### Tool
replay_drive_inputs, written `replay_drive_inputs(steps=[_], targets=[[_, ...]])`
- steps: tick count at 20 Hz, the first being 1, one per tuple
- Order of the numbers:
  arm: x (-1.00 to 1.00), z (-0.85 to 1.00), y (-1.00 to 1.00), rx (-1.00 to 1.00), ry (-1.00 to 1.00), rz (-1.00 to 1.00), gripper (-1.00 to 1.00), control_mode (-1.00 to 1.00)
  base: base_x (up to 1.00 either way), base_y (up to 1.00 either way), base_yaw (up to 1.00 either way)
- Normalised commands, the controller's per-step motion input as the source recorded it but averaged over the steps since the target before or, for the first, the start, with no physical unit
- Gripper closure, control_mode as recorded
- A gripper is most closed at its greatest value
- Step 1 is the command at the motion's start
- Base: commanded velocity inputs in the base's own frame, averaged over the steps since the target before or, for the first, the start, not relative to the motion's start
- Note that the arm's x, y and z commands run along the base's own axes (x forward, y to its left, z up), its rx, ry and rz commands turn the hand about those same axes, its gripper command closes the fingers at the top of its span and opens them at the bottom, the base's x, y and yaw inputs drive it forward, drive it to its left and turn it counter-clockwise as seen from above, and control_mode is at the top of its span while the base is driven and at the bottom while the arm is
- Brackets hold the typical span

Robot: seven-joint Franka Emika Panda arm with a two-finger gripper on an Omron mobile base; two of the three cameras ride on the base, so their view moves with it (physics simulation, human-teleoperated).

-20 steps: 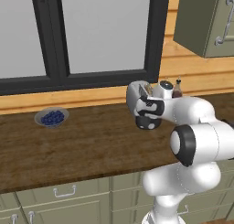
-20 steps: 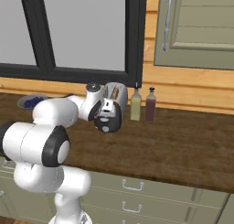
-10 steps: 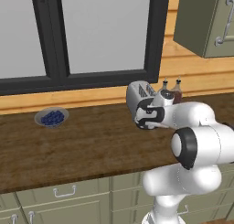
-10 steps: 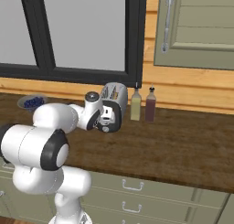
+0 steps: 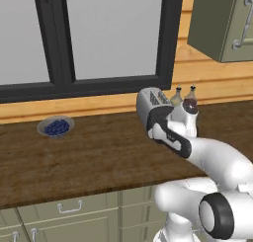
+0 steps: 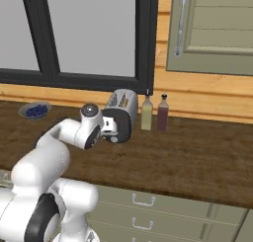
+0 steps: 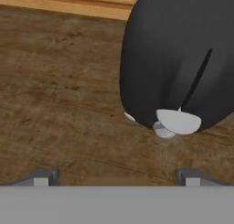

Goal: Start the toaster. Once the lever pops up, take the bread to the plate on the dining counter.

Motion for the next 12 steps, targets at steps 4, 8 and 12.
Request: replay_drive_inputs(steps=[4,8,12], targets=[[-0.63,0.73,0.18,-0.01,-0.21,0.05,-1.00,-1.00,0.00,0.00,0.00],[-0.31,0.92,0.24,-0.01,-0.15,0.06,-1.00,-1.00,0.00,0.00,0.00],[-0.29,1.00,0.26,0.00,-0.04,0.03,-1.00,-1.00,0.00,0.00,0.00]])
